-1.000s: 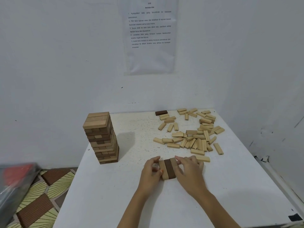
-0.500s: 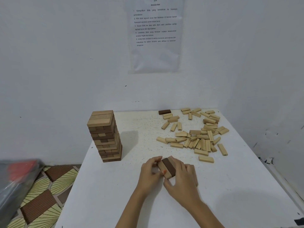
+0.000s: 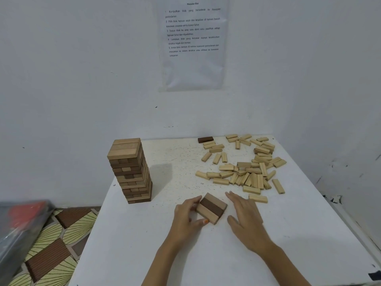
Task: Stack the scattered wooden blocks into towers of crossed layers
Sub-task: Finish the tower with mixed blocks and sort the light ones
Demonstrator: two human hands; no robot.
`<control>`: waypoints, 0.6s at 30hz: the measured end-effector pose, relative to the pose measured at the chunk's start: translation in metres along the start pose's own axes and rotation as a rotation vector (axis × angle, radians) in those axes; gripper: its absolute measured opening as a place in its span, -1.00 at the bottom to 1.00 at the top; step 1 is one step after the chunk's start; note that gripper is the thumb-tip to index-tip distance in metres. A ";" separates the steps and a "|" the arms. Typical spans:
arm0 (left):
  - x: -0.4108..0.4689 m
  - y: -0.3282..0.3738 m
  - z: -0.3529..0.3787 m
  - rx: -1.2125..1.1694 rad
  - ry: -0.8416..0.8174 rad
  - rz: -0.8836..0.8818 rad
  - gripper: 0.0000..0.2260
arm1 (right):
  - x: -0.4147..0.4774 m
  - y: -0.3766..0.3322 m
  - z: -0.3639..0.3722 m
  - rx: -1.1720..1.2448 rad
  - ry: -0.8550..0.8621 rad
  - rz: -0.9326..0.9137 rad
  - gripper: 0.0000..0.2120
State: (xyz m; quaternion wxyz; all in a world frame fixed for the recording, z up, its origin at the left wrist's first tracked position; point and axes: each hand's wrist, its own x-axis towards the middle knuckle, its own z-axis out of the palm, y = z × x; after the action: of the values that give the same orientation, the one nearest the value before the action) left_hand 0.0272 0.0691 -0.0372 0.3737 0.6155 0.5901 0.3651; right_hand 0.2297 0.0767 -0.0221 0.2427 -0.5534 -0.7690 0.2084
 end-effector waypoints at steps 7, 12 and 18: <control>0.000 -0.003 0.003 0.008 0.046 0.023 -0.45 | 0.001 0.006 0.003 -0.031 0.040 -0.013 -0.42; -0.007 0.007 0.002 0.101 0.050 0.039 -0.39 | 0.000 -0.004 0.021 -0.033 0.012 0.009 -0.37; -0.018 0.011 0.010 0.137 -0.029 0.068 -0.31 | 0.002 -0.012 0.031 0.068 0.069 -0.007 -0.47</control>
State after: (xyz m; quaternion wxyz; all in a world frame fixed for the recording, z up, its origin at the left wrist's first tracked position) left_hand 0.0401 0.0511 -0.0322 0.3267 0.6644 0.5871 0.3273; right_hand 0.2012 0.0737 -0.0390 0.2883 -0.5492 -0.7545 0.2143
